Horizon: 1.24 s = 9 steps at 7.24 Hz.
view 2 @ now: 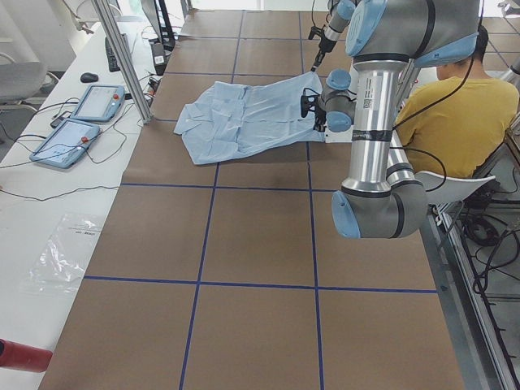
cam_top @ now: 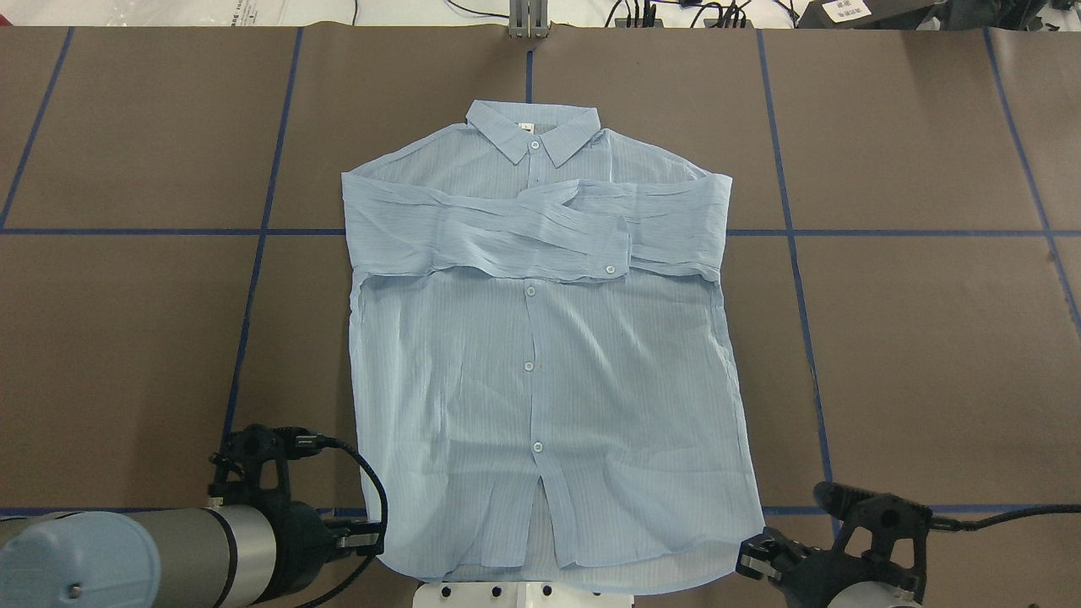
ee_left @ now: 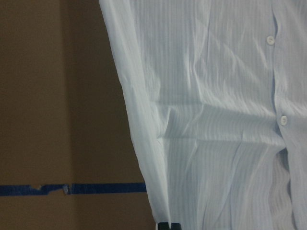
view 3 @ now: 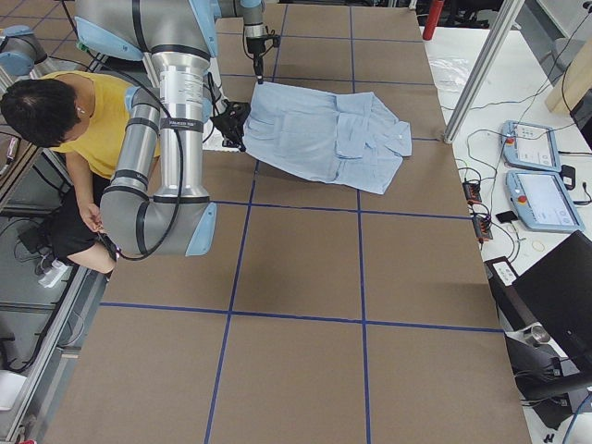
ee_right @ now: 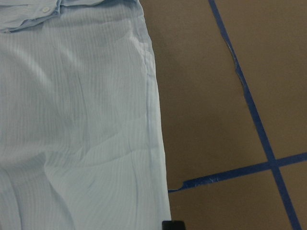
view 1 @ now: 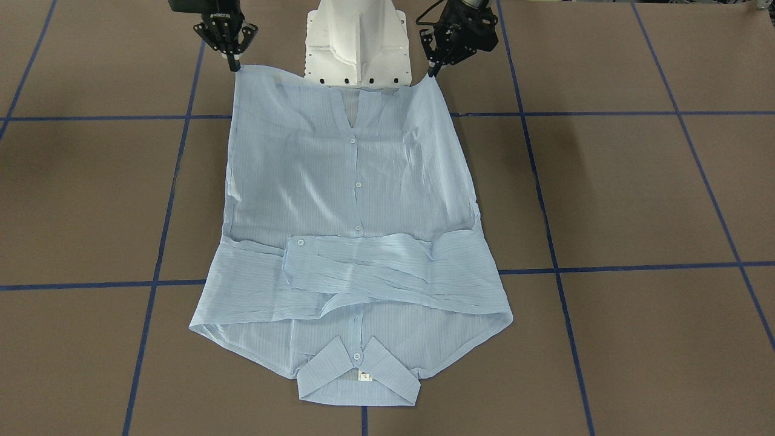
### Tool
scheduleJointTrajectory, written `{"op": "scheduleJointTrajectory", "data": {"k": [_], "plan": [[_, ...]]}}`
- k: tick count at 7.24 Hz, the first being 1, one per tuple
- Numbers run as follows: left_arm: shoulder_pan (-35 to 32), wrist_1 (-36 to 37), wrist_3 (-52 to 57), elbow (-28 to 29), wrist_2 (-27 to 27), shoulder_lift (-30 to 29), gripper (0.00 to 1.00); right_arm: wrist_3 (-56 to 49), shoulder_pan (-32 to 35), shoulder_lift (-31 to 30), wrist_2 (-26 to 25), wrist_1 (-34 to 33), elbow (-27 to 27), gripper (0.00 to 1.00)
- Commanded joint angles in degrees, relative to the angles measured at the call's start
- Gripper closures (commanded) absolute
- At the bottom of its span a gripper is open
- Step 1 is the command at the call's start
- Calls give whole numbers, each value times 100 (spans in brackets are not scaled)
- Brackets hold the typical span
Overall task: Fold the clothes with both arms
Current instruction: 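Lift the hem with both grippers and fold it toward the collar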
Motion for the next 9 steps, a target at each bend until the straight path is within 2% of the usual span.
{"op": "scheduleJointTrajectory", "data": {"k": [1,2,3,4,5,7,8,9], "plan": [[-48,706,10,-1354,-602,117,100,1,107,231,684,-1173,1231,100],[-214,1565,54,-2006,-954,39,100,-17,517,755,1149,-1578,1262,100],[-633,2035,72,-2047,-1166,-336,100,-139,991,1404,1467,-2113,1254,100],[-889,2266,281,-1830,-1177,-670,100,-523,1431,1967,1487,-2623,1140,100],[-1362,2303,492,-1280,-1168,-1039,100,-1023,1992,2573,1522,-2785,835,100],[-2214,2303,868,-198,-1116,-1690,100,-1683,3099,2798,1505,-2656,255,100],[-2672,2294,1176,42,-1107,-1745,100,-2078,3644,3025,1505,-2324,-410,100],[-2850,2277,1205,305,-733,-1859,100,-2169,4015,3036,1592,-1503,-1165,100]]}}
